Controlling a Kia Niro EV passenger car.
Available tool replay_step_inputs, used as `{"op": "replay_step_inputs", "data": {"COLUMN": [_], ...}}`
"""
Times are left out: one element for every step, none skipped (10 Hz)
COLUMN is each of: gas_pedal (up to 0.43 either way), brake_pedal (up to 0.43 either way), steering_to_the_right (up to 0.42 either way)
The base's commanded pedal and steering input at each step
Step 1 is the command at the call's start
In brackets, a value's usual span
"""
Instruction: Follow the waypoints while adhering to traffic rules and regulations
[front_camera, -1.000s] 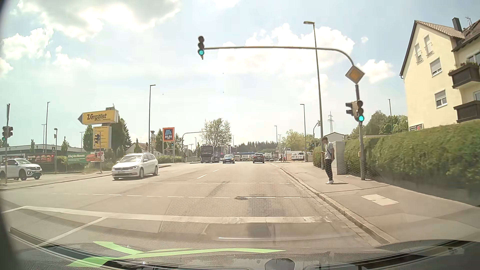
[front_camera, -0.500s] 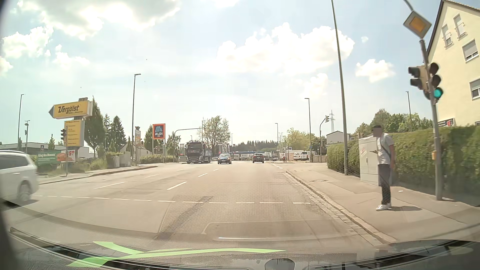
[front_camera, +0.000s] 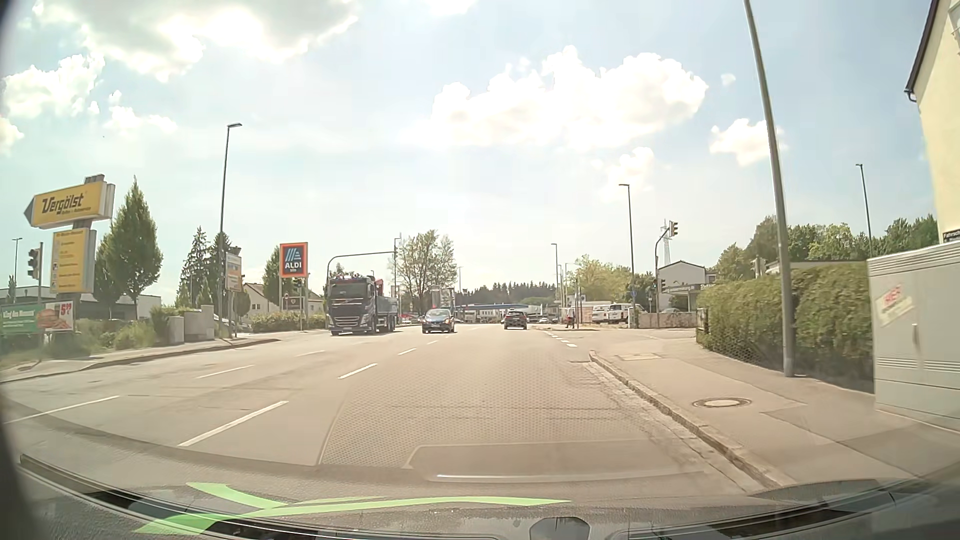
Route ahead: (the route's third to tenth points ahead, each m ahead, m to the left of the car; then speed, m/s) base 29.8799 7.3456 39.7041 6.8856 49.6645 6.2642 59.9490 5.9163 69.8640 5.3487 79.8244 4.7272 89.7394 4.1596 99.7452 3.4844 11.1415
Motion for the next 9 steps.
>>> {"op": "replay_step_inputs", "data": {"gas_pedal": [0.197, 0.189, 0.189, 0.197, 0.197, 0.197, 0.197, 0.197, 0.197], "brake_pedal": [0.0, 0.0, 0.0, 0.0, 0.0, 0.0, 0.0, 0.0, 0.0], "steering_to_the_right": [-0.002, -0.002, -0.002, -0.003, -0.002, -0.002, -0.003, -0.003, -0.003]}}
